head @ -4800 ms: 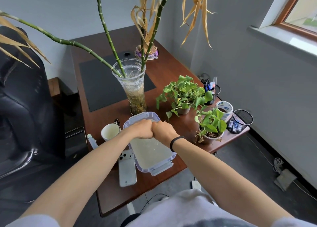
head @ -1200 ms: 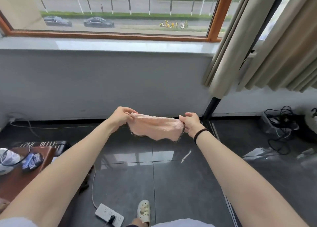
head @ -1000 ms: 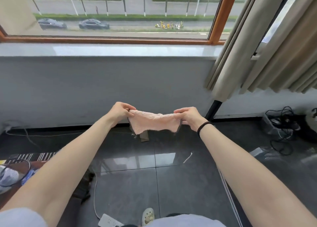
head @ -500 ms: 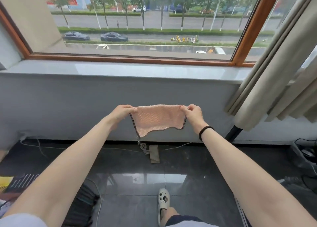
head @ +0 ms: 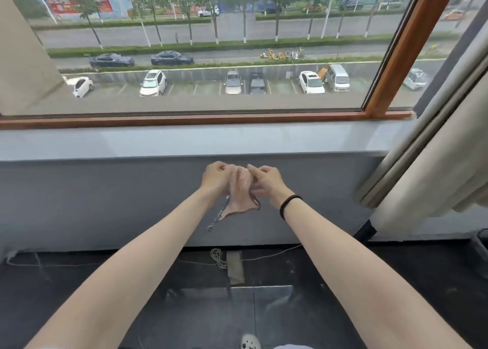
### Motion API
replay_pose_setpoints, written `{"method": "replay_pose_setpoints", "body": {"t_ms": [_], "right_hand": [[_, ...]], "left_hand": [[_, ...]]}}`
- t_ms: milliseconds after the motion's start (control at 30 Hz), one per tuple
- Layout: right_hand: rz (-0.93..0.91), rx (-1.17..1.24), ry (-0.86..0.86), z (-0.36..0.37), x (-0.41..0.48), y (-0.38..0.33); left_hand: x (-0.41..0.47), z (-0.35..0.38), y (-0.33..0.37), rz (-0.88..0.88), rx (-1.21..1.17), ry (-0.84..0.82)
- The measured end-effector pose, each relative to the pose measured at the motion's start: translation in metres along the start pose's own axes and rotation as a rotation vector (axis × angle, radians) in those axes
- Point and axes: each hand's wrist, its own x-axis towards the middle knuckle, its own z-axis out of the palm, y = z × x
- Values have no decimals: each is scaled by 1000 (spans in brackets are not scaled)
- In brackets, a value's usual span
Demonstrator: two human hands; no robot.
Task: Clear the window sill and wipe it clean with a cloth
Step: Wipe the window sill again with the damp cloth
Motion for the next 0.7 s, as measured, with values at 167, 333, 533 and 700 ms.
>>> {"method": "replay_pose_setpoints", "body": {"t_ms": [167,333,533,700], "right_hand": [[27,108,-52,-20,38,-23],[-6,91,193,-72,77,-40],[2,470,-33,-114,104,-52],[-119,403,83,-126,127,-77]], "left_hand": [[29,30,23,127,-75,-367],[85,48,53,179,-95,-361],[127,63,111,42,-482,-852],[175,86,132,-40,-550,-636]]}}
